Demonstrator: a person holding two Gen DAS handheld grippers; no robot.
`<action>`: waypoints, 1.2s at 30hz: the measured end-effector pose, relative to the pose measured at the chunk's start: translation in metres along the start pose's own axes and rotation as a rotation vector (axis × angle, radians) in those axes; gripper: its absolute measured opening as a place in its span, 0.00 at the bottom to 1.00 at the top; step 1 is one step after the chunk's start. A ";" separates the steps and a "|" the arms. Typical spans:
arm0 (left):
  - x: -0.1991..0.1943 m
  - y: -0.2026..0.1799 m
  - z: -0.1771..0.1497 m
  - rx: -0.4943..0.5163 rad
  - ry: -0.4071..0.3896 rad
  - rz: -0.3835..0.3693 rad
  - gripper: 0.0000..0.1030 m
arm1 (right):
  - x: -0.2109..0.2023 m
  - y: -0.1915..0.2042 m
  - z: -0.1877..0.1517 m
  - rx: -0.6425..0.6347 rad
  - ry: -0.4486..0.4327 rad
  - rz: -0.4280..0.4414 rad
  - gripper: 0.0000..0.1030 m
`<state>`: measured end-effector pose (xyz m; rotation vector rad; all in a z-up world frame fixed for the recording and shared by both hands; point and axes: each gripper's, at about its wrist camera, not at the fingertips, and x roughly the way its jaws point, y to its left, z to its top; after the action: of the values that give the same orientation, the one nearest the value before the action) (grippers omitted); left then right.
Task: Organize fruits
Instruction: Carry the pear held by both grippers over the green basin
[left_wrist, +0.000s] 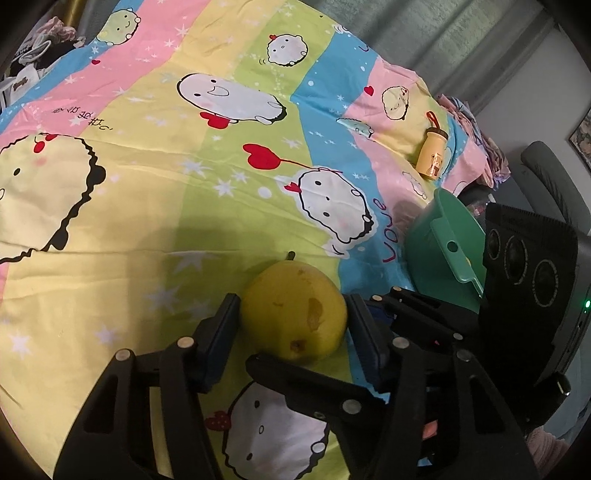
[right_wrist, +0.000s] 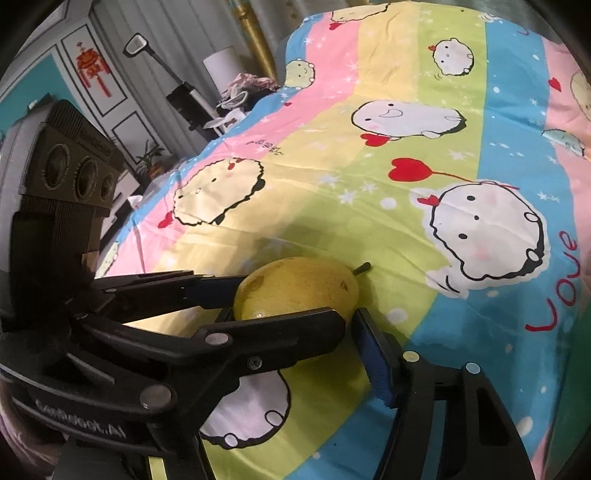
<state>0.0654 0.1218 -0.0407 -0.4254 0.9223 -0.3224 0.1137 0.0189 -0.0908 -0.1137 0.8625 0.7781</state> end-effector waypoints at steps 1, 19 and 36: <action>0.000 -0.001 0.000 0.004 -0.002 0.004 0.57 | 0.000 0.000 0.000 -0.001 0.000 -0.003 0.64; -0.045 -0.083 -0.001 0.157 -0.112 -0.004 0.57 | -0.090 0.016 -0.014 -0.005 -0.192 -0.067 0.64; -0.005 -0.200 0.011 0.344 -0.059 -0.122 0.57 | -0.186 -0.048 -0.044 0.132 -0.330 -0.214 0.64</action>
<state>0.0544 -0.0475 0.0657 -0.1734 0.7661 -0.5668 0.0425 -0.1387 0.0041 0.0392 0.5741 0.5192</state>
